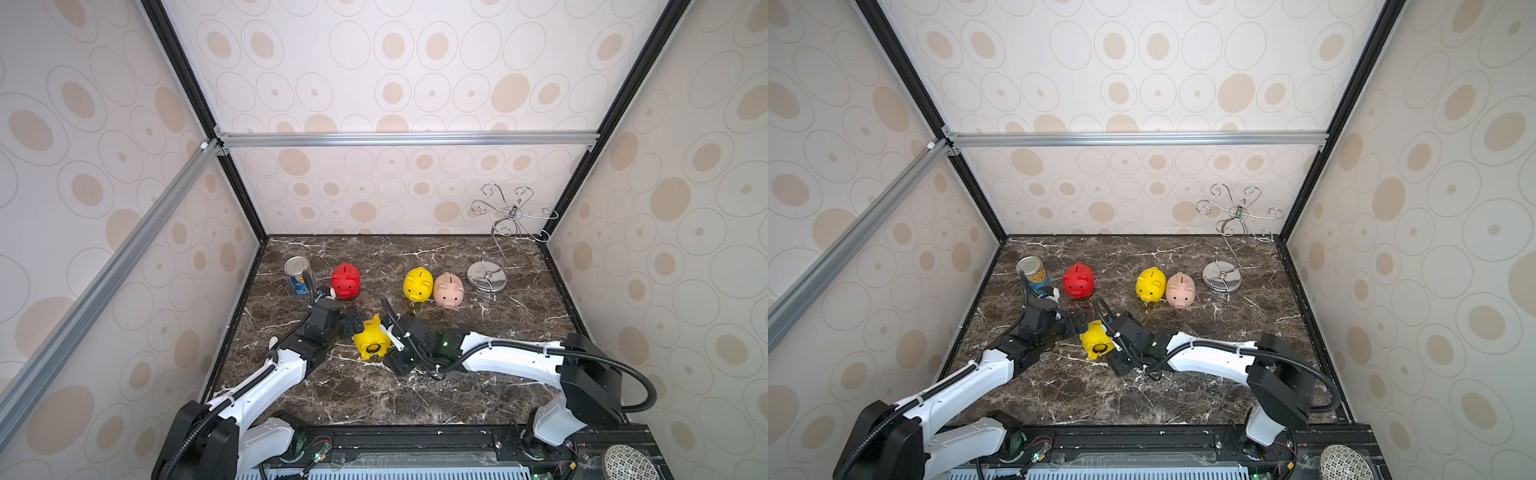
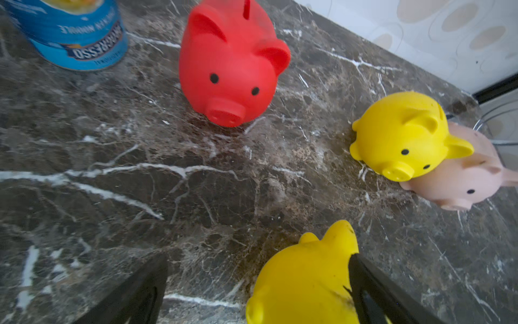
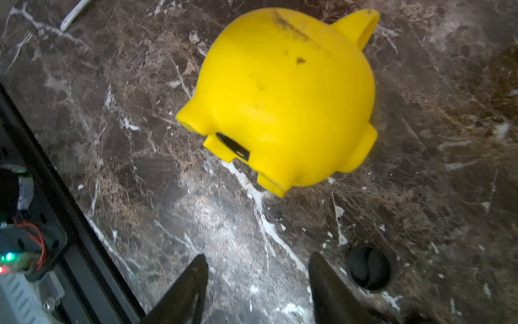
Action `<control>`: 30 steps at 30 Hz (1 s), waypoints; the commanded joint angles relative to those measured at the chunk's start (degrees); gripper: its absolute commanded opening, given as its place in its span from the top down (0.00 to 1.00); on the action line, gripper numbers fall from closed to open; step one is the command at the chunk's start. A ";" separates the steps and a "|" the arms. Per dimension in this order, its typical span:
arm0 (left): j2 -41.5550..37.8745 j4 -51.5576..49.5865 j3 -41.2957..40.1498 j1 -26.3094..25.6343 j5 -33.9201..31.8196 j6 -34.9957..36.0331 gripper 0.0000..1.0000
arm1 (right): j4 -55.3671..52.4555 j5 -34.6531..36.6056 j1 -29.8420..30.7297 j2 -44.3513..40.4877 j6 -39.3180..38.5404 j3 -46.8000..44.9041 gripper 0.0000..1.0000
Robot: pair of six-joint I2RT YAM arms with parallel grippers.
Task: Open piggy banks
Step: Place the lid at the center of the board, then adjust the piggy bank at the center of the board.
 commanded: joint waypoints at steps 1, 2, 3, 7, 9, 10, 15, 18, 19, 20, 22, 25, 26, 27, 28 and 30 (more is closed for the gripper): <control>-2.85 -0.74 -0.60 0.96 -0.99 -2.24 0.00 | -0.27 4.99 -0.24 2.23 -1.39 3.84 0.33; -3.17 -0.82 -0.83 1.03 -0.54 -2.26 0.00 | -0.63 5.54 -0.63 3.41 -2.05 4.97 0.33; -3.36 -0.96 -0.96 1.08 -0.30 -2.29 0.00 | -1.89 6.26 -1.25 4.36 -2.39 6.19 0.33; -3.64 -1.55 -1.08 1.19 0.43 -1.79 0.00 | -2.58 6.78 -4.81 6.03 -3.60 7.77 0.36; -3.63 -1.42 -0.92 1.19 0.78 -1.60 0.00 | -3.88 7.34 -6.31 6.76 -4.51 8.91 0.38; -3.63 -1.32 -0.84 1.18 0.98 -1.52 0.00 | -4.24 7.30 -6.97 6.95 -5.03 9.18 0.39; -2.98 -1.38 -0.05 1.18 2.35 -0.61 0.00 | -4.68 8.60 -9.69 5.09 -6.26 8.33 0.41; -2.18 -0.61 0.38 1.20 3.65 -0.36 0.00 | -5.84 9.74 -11.11 4.30 -6.87 8.59 0.42; -1.78 -0.29 0.59 1.17 4.45 -0.06 0.00 | -6.32 10.90 -11.48 3.82 -7.09 8.59 0.42; -1.41 -0.27 0.89 1.13 4.98 0.14 0.00 | -6.61 11.61 -11.85 3.30 -7.26 8.48 0.42; -0.71 -0.27 1.53 1.10 5.59 0.54 0.00 | -6.87 12.75 -12.83 1.52 -7.95 7.76 0.42; 0.09 -0.13 2.60 1.01 6.48 1.11 0.00 | -7.69 14.33 -13.34 -0.97 -8.99 7.00 0.42; 0.50 0.18 2.94 1.01 6.84 1.33 0.00 | -8.36 13.47 -13.32 -1.65 -9.10 7.01 0.42; 1.24 0.55 3.44 1.02 7.12 1.51 0.00 | -8.62 11.74 -13.20 -2.46 -8.91 6.73 0.42; 2.11 0.81 4.04 1.02 7.34 1.61 0.00 | -8.44 10.36 -12.97 -3.22 -8.28 6.17 0.42; 3.97 1.41 5.34 0.92 8.17 1.99 0.00 | -7.23 8.00 -12.52 -4.60 -7.41 4.39 0.42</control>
